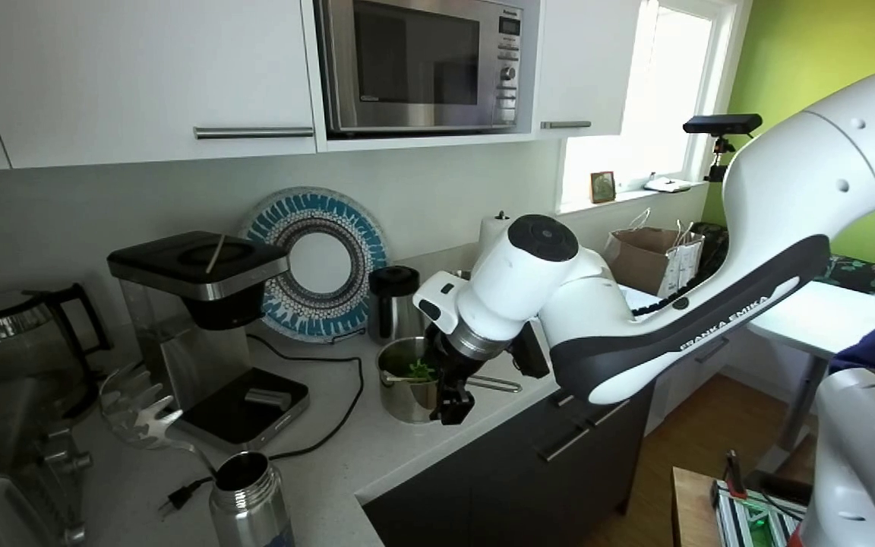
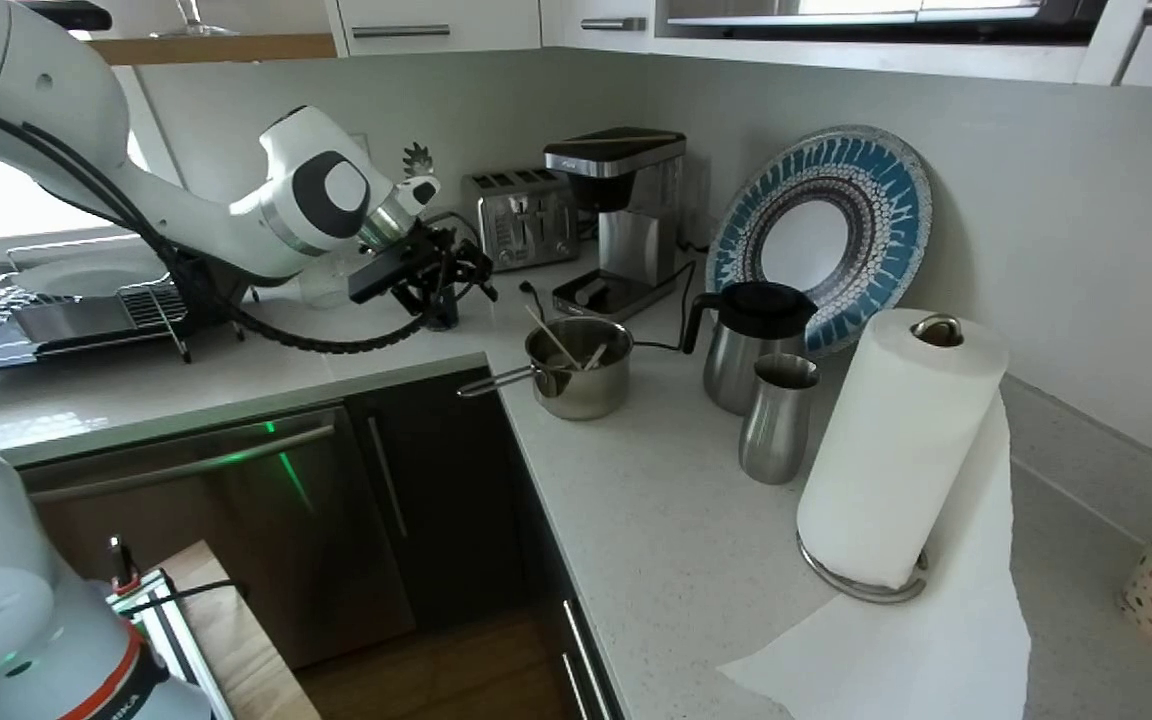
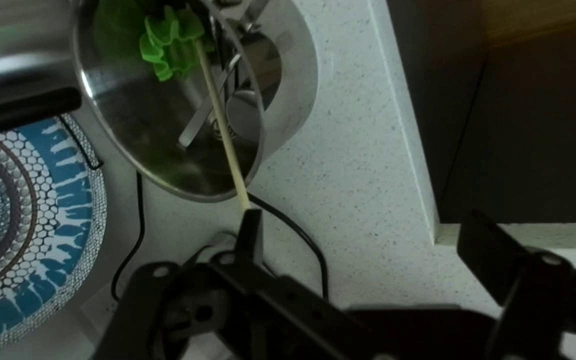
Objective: Remove the stick from the pot, then put it in the silver cup
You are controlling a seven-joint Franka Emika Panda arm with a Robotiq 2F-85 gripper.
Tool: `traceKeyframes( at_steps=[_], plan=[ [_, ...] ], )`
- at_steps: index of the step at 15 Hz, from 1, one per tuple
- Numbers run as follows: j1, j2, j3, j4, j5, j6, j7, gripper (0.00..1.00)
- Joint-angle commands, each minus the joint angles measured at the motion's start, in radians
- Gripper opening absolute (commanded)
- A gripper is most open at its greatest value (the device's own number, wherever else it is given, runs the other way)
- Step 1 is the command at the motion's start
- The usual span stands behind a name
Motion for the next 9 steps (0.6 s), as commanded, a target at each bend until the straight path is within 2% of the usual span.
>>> traceKeyframes(
  at_steps=[1, 5, 6, 9],
  plan=[
    [-0.059, 0.086, -0.011, 0.035, -0.151, 0.139, 0.038, 1.00],
    [-0.103, 0.169, -0.026, 0.085, -0.253, 0.225, 0.102, 1.00],
    [-0.109, 0.188, -0.027, 0.103, -0.275, 0.237, 0.115, 0.81],
    [-0.109, 0.243, -0.034, 0.141, -0.296, 0.276, 0.127, 0.58]
  ],
)
